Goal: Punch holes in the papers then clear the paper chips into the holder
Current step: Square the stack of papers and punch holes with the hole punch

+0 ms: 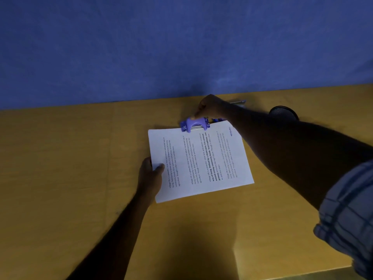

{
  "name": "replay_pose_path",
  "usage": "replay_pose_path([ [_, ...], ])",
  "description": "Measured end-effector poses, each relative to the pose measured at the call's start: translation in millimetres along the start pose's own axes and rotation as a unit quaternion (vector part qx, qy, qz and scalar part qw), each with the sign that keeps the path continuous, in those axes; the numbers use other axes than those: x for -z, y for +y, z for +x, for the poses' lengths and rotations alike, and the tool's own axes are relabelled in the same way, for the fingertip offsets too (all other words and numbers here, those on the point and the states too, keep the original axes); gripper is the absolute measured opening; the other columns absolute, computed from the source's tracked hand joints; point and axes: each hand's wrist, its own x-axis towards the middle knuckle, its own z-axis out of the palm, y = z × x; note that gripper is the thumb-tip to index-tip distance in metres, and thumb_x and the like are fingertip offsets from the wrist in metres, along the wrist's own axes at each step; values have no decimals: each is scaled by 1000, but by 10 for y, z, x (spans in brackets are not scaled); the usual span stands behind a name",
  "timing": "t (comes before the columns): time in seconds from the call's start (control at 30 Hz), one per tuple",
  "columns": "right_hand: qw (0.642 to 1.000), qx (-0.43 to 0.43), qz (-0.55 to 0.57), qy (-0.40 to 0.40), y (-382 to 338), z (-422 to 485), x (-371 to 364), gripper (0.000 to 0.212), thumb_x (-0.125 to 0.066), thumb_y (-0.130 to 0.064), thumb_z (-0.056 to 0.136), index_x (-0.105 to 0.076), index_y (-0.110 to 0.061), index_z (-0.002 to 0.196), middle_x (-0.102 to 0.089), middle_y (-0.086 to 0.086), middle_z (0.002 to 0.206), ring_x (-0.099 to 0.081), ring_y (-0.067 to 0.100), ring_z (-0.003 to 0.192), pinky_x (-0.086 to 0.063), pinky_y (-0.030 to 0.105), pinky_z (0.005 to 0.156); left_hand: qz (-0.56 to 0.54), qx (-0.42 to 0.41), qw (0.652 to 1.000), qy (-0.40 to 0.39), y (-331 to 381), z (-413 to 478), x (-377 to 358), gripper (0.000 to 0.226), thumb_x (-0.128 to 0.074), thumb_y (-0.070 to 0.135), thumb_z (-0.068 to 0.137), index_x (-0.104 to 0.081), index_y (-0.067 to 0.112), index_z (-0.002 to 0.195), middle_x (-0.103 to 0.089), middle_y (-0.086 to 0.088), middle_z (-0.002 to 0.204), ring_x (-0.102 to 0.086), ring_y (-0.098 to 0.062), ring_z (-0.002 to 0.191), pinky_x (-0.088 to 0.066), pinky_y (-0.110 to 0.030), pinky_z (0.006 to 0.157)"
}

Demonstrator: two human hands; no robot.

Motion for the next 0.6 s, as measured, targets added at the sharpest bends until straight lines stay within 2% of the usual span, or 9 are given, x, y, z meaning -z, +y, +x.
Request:
replay_pose_path([
  [0.13, 1000, -18, -13, 8, 74, 75, -79, 53, -72, -49, 80, -69, 0, 98, -70, 17, 94, -58, 21, 77, -44, 27, 68, 14, 6, 1000, 3, 14, -3, -10, 35, -58, 12, 95, -51, 6, 129, -61, -13, 127, -58, -29, 113, -49, -39, 89],
  [0.27, 998, -35, -44, -9, 84, 137, -47, 58, -69, -58, 78, -66, -3, 95, -61, 5, 74, -53, 15, 69, -38, 22, 59, 14, 6, 1000, 11, 7, -13, -28, 34, -58, 13, 96, -52, 7, 128, -61, -12, 125, -57, -25, 108, -46, -35, 84],
  [0.33, 996, -30, -78, -13, 71, 159, -48, 61, -67, -62, 78, -64, -3, 95, -53, 2, 68, -52, 18, 71, -38, 26, 63, 13, 0, 1000, 11, 8, -17, -33, 33, -58, 12, 95, -52, 8, 128, -62, -12, 125, -57, -24, 106, -46, -34, 84],
  [0.4, 994, -19, -105, -8, 85, 176, -80, 65, -65, -64, 78, -65, -2, 95, -55, 6, 72, -54, 21, 76, -39, 31, 68, 15, -6, 1000, 13, 2, -12, -37, 33, -58, 12, 95, -53, 7, 127, -62, -11, 125, -56, -22, 104, -45, -34, 84],
  [0.6, 993, -1, -115, -3, 143, 197, -116, 68, -62, -66, 79, -66, 0, 95, -59, 12, 80, -54, 24, 77, -41, 33, 69, 9, -1, 1000, 17, -22, 2, -34, 33, -58, 11, 95, -53, 6, 127, -62, -12, 125, -58, -25, 109, -48, -37, 88],
])
